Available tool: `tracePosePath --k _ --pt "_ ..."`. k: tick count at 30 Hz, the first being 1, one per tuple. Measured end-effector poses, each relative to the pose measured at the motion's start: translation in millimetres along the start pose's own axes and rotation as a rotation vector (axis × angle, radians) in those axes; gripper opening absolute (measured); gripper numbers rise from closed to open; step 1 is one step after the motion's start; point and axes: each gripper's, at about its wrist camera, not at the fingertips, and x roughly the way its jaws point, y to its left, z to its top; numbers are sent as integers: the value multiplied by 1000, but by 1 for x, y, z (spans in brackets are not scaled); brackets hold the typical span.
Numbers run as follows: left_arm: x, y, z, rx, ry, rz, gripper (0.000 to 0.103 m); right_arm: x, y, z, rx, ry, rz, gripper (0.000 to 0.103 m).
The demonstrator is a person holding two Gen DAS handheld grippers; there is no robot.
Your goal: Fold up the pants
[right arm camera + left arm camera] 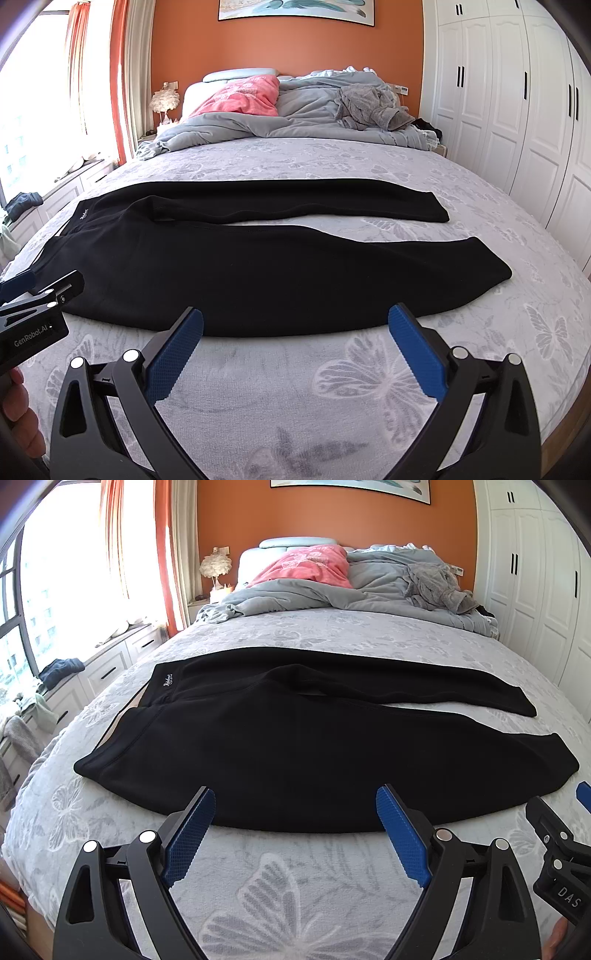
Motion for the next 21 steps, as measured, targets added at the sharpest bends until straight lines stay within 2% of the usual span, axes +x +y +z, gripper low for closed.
tracePosePath --k 15,21 --pt "-1 -2 -2 -1 0 0 86 2 2 -1 0 4 5 98" --pt "4 -4 -2 0 23 -10 86 9 4 -4 -10 33 12 98"
